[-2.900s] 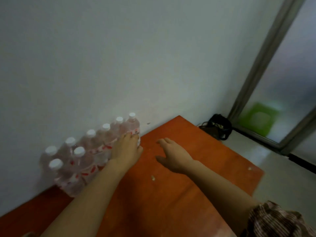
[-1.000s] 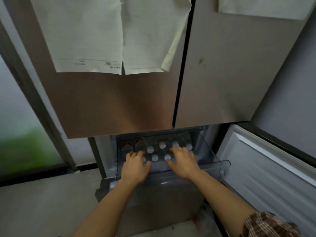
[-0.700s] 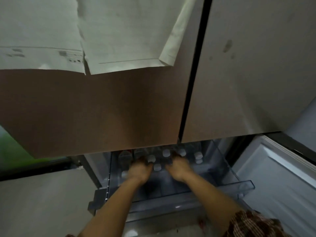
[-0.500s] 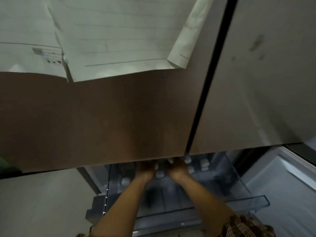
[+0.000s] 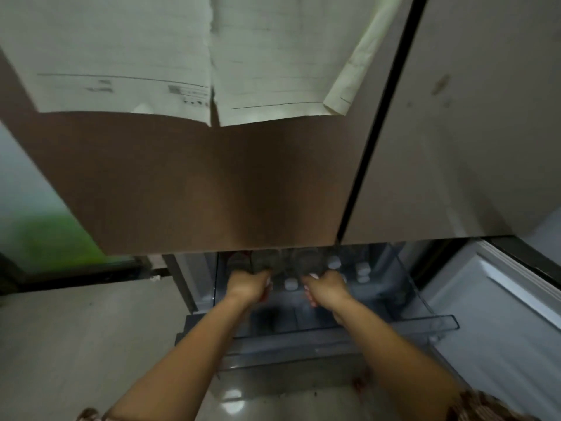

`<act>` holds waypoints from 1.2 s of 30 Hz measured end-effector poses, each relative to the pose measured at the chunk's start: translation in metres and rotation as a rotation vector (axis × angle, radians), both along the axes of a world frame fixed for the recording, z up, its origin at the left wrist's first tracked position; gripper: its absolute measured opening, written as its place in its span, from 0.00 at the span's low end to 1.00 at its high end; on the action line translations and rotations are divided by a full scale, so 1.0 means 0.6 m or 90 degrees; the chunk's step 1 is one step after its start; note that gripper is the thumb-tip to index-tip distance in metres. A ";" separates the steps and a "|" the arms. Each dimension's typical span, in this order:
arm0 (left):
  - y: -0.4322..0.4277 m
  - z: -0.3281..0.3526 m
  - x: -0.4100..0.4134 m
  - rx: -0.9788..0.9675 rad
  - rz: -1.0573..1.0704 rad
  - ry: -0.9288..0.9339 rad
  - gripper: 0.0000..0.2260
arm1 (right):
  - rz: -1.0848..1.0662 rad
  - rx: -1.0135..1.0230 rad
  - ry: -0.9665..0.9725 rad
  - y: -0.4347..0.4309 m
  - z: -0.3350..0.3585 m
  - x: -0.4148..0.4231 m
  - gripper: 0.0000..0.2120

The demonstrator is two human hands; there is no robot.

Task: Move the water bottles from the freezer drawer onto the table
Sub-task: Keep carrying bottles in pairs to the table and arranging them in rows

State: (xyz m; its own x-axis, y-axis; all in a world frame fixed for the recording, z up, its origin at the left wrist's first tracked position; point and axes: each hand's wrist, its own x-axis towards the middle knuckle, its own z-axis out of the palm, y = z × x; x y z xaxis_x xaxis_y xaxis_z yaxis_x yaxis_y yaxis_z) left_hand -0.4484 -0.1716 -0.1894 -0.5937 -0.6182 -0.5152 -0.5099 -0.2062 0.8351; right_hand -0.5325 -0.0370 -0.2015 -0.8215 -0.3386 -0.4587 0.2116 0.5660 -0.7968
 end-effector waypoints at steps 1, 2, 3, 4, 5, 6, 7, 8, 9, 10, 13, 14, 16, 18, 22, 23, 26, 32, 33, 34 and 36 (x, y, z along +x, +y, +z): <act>-0.005 0.006 0.010 -0.003 0.014 0.004 0.09 | -0.051 -0.025 -0.033 0.000 0.011 0.010 0.16; -0.009 0.016 0.023 -0.011 0.018 0.002 0.11 | -0.072 -0.036 -0.033 0.011 0.025 0.017 0.15; -0.008 0.031 0.039 -0.012 0.020 0.000 0.12 | -0.097 -0.059 -0.049 0.019 0.044 0.028 0.15; -0.006 0.043 0.055 -0.008 0.025 0.005 0.12 | -0.117 -0.084 -0.046 0.030 0.056 0.033 0.14; -0.005 0.054 0.073 -0.010 0.033 0.013 0.12 | -0.143 -0.111 -0.054 0.041 0.069 0.032 0.15; -0.002 0.065 0.092 -0.031 0.032 0.013 0.12 | -0.136 -0.106 -0.047 0.058 0.090 0.038 0.18; 0.003 0.077 0.113 -0.053 0.034 0.011 0.13 | -0.128 -0.093 -0.036 0.076 0.108 0.044 0.21; 0.007 0.086 0.134 -0.066 0.045 0.025 0.14 | -0.108 -0.063 -0.009 0.090 0.124 0.055 0.23; 0.014 0.098 0.157 -0.071 0.054 0.041 0.13 | -0.089 -0.053 0.012 0.104 0.134 0.067 0.23; 0.025 0.108 0.182 -0.076 0.061 0.056 0.13 | -0.070 -0.048 0.032 0.117 0.145 0.082 0.23; 0.061 0.141 0.261 -0.120 0.082 0.083 0.13 | -0.020 -0.043 0.093 0.143 0.184 0.128 0.20; 0.072 0.154 0.289 -0.143 0.096 0.093 0.13 | -0.003 -0.039 0.127 0.148 0.199 0.146 0.19; 0.086 0.179 0.347 -0.188 0.125 0.099 0.14 | 0.054 0.000 0.211 0.154 0.230 0.191 0.18; 0.091 0.205 0.407 -0.223 0.155 0.104 0.14 | 0.118 0.056 0.314 0.154 0.262 0.240 0.19; 0.092 0.257 0.538 -0.301 0.217 0.098 0.15 | 0.216 0.043 0.457 0.123 0.323 0.341 0.18; 0.090 0.268 0.575 -0.345 0.227 0.079 0.16 | 0.260 0.038 0.485 0.110 0.335 0.372 0.17; 0.080 0.295 0.687 -0.509 0.232 -0.019 0.21 | 0.413 0.017 0.523 0.061 0.351 0.473 0.17; 0.038 0.279 0.939 -0.665 0.226 -0.202 0.21 | 0.667 -0.037 0.577 -0.064 0.337 0.737 0.16; 0.029 0.270 0.984 -0.669 0.218 -0.221 0.21 | 0.700 -0.052 0.566 -0.085 0.328 0.783 0.15; 0.025 0.260 1.006 -0.672 0.208 -0.233 0.20 | 0.717 -0.064 0.540 -0.097 0.322 0.808 0.14; 0.009 0.238 1.116 -0.660 0.208 -0.299 0.19 | 0.767 -0.098 0.484 -0.148 0.294 0.915 0.12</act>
